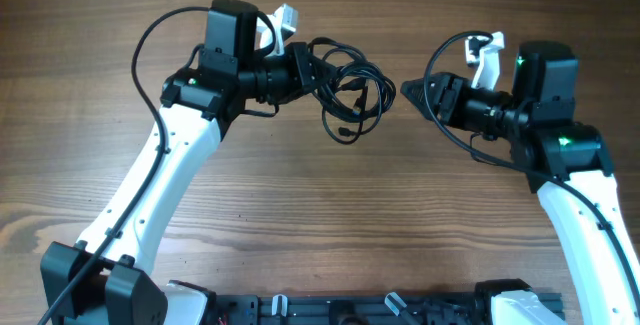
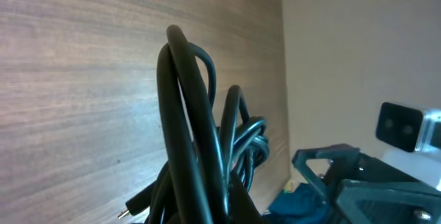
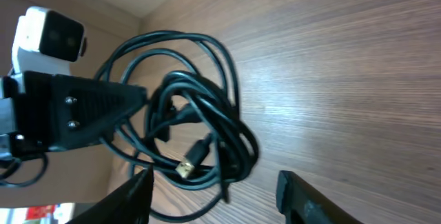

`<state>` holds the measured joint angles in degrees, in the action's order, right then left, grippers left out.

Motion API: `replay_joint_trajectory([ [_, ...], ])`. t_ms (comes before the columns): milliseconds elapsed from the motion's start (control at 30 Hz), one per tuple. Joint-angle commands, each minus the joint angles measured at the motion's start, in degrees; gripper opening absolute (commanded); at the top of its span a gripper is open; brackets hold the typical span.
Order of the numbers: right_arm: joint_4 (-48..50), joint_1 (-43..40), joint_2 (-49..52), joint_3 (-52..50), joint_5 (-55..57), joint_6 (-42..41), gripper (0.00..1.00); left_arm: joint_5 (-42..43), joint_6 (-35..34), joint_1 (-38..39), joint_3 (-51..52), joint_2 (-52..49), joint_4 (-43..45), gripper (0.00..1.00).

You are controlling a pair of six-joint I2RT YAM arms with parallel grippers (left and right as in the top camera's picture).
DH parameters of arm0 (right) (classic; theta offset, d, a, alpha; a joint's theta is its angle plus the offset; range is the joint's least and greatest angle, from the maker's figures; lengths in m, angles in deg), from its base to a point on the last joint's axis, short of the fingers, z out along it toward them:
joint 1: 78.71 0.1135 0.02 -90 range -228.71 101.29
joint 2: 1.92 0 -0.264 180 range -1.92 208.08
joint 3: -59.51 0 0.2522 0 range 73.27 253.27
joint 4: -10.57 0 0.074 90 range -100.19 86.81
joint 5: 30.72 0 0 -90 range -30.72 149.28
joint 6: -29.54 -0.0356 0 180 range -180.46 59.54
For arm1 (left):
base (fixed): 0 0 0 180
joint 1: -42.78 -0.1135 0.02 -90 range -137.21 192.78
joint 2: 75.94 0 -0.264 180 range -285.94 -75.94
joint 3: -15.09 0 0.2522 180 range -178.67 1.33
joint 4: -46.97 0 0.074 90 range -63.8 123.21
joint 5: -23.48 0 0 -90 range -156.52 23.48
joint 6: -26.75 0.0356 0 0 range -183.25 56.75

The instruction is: Untangle cables

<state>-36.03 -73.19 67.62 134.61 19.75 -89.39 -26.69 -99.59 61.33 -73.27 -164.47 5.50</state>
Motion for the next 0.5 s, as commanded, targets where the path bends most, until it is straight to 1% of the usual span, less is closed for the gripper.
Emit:
replay_joint_trajectory([
  [0, 3.80, 3.13, 0.37, 1.27, -1.46, -7.06, 0.54, -4.79, 3.04, 1.97, -1.27, 1.16, 2.27, 0.04],
  [33, 5.25, 4.42, 0.48, 1.27, -0.68, -9.31, 0.52, -6.05, 3.17, 2.62, -1.27, 1.16, 3.21, 0.04],
  [67, 7.04, 6.43, 1.01, 1.27, 1.62, -13.77, 0.50, -7.39, 3.17, 3.04, -1.27, 1.16, 4.22, 0.04],
  [133, 9.55, 8.92, 2.67, 1.27, 4.39, -19.76, 0.45, -10.08, 3.17, 3.76, -1.27, 1.16, 4.79, 0.04],
  [233, 12.98, 10.80, 6.47, 1.27, 5.18, -26.29, 0.41, -11.04, 3.17, 3.74, -1.27, 1.16, 4.83, 0.04],
  [333, 17.05, 11.87, 10.67, 1.27, 4.92, -29.53, 0.39, -10.99, 2.89, 4.24, -1.27, 1.16, 4.81, 0.04],
  [433, 21.84, 12.26, 13.49, 1.27, 4.96, -30.03, 0.37, -10.73, 2.25, 5.44, -1.27, 1.16, 4.76, 0.04],
  [467, 22.64, 12.26, 13.73, 1.27, 4.98, -30.23, 0.37, -10.73, 0.94, 5.84, -1.27, 1.16, 4.74, 0.04],
])
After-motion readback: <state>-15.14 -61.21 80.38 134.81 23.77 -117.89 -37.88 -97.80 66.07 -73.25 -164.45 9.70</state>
